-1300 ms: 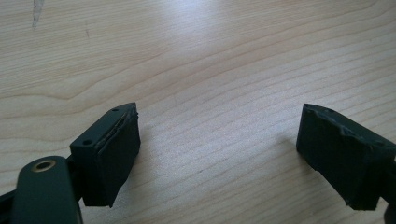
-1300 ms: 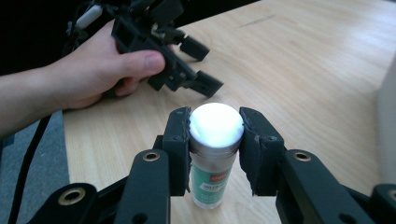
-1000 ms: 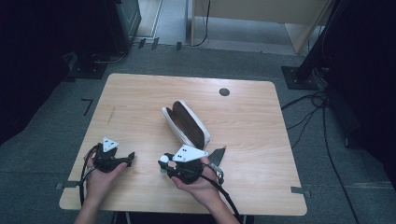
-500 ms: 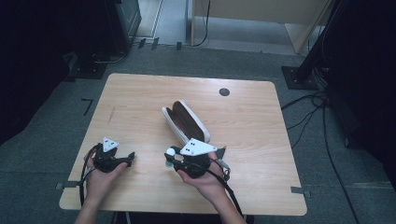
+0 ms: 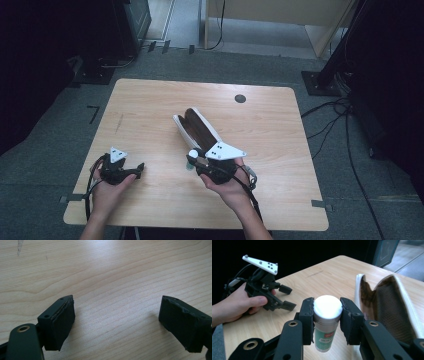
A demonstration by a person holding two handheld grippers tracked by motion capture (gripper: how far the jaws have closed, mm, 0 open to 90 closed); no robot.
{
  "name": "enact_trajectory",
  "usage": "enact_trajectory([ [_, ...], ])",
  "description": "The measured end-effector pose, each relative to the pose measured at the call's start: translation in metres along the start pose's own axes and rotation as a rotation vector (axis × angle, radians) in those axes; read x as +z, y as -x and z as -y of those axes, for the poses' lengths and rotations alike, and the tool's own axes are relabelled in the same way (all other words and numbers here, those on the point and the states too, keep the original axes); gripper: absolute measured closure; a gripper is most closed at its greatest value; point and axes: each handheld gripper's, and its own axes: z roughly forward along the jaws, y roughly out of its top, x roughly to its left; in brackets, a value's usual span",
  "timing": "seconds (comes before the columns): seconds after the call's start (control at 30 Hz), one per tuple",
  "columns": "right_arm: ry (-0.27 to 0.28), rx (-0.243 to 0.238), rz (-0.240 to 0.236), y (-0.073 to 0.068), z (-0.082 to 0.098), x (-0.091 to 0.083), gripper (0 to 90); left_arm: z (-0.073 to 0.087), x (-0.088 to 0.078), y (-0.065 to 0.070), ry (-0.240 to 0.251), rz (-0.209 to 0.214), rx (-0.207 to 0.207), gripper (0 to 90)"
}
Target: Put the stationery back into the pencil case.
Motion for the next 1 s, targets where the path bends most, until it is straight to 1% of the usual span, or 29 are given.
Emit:
enact_trajectory([
  [0.13, 0.02, 0.002, 0.017, 0.005, -0.004, -0.005, 65.5, 0.0, 0.0, 0.0, 0.001, 0.0, 0.0, 13.8],
  [0.33, 0.033, 0.003, 0.042, 0.013, -0.01, -0.013, 65.4, 0.0, 0.0, 0.0, 0.001, 0.0, 0.0, 13.8],
  [0.47, 0.043, 0.005, 0.049, 0.015, -0.012, -0.016, 65.5, 0.0, 0.0, 0.0, 0.001, 0.0, 0.0, 13.8],
  [0.6, 0.057, 0.02, 0.049, 0.019, -0.015, -0.021, 65.5, 0.0, 0.0, 0.0, 0.001, 0.0, 0.0, 13.8],
  [0.77, 0.078, 0.019, 0.063, 0.022, -0.02, -0.027, 65.5, 0.0, 0.0, 0.0, 0.001, 0.0, 0.0, 13.8],
  [1.0, 0.091, 0.02, 0.096, 0.03, -0.024, -0.033, 65.5, 0.0, 0.0, 0.0, 0.001, 0.0, 0.0, 13.8],
])
